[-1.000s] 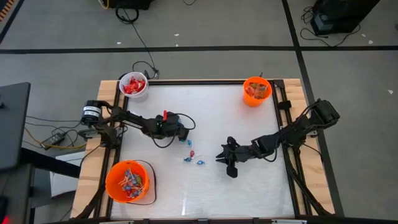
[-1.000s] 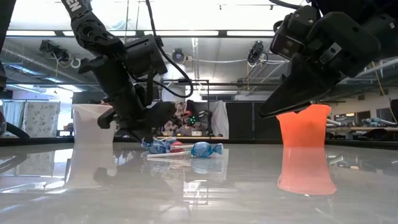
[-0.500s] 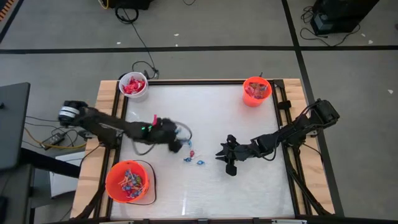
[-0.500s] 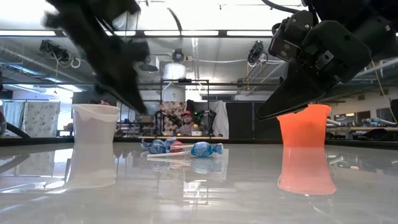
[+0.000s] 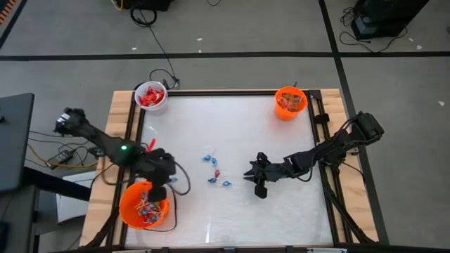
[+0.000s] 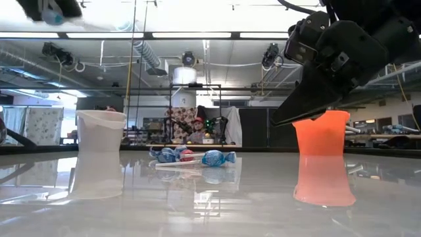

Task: Sort candy by brand, put in halloween buckets
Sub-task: Put the blue lollipop into the bottom orange bucket

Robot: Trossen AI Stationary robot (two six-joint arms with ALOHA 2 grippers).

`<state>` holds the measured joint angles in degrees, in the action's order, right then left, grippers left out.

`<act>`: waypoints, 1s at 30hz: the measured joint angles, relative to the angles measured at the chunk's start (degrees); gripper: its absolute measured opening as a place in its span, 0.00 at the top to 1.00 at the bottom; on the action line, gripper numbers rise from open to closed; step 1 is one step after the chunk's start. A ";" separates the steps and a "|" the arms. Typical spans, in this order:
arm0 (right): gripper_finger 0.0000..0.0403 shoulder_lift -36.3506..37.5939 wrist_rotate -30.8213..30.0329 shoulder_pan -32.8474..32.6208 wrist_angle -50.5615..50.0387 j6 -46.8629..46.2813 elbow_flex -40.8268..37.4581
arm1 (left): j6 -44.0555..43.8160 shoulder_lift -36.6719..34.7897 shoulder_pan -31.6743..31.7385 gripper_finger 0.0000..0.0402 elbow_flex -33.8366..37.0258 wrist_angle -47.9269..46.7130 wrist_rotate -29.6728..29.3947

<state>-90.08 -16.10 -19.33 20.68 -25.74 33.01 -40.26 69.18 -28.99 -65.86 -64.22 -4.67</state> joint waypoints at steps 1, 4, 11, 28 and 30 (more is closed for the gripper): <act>0.79 0.00 -0.55 0.00 0.02 -0.02 -0.02 | -1.64 0.26 -1.32 0.99 -2.14 -3.05 -1.92; 0.79 0.00 -0.76 0.00 -0.29 -0.02 0.00 | -9.33 1.26 -5.33 0.99 -6.72 -12.83 -4.17; 0.79 0.00 -0.77 0.00 -1.42 0.25 -0.02 | -27.62 1.62 -16.49 1.00 -6.87 -20.14 -3.89; 0.79 0.00 -1.68 -0.09 -1.50 0.37 -0.02 | -57.88 1.72 -32.70 0.97 -1.32 -13.98 -3.83; 0.79 0.00 -1.86 -0.09 -1.52 0.37 -0.01 | -59.71 1.69 -32.90 0.94 0.06 -14.29 -2.63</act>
<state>-90.09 -17.96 -19.42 19.16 -25.36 33.00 -99.97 70.87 -61.89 -65.80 -78.51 -7.31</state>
